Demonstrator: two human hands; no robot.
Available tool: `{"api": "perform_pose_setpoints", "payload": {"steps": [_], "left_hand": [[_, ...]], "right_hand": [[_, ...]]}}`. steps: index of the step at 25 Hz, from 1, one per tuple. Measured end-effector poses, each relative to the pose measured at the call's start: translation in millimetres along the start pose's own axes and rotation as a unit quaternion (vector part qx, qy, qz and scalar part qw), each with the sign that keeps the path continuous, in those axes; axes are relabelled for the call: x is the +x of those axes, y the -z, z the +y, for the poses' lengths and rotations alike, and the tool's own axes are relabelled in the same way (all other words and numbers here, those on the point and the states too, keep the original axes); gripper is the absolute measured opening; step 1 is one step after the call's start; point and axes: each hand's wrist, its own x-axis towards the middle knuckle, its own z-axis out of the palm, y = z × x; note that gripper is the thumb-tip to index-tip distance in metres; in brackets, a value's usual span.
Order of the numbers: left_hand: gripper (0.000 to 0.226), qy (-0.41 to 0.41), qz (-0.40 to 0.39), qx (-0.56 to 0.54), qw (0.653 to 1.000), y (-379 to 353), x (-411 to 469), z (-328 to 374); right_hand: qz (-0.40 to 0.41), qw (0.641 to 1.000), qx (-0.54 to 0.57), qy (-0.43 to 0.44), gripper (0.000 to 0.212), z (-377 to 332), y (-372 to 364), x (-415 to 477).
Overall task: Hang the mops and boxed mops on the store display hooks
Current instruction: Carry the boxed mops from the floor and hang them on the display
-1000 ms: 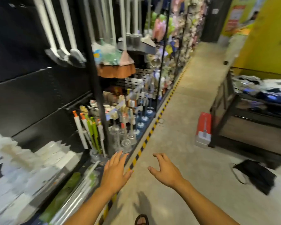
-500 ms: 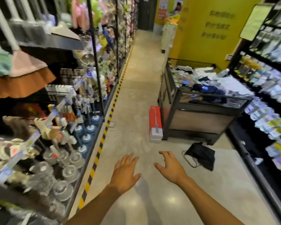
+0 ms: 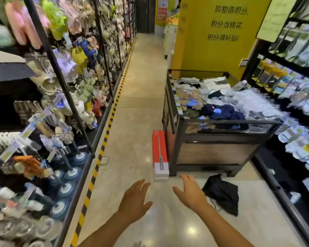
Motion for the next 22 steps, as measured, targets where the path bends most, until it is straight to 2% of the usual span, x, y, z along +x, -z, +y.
{"api": "perform_pose_setpoints", "payload": {"steps": [6, 11, 18, 22], "left_hand": [[0.077, 0.009, 0.015, -0.009, 1.000, 31, 126, -15], [0.078, 0.024, 0.008, -0.041, 0.999, 45, 232, -61], [0.079, 0.018, -0.067, -0.041, 0.997, 74, 416, -153], [0.077, 0.004, -0.110, -0.011, 0.994, 85, 499, -177]], "right_hand": [[-0.028, 0.999, 0.030, 0.003, 0.049, -5, 46, 149], [-0.058, 0.998, 0.011, 0.022, 0.053, -30, 44, 269], [-0.110, 0.993, 0.003, -0.031, 0.052, -67, 10, 447], [-0.115, 0.991, 0.026, -0.066, 0.045, -72, 4, 524]]}}
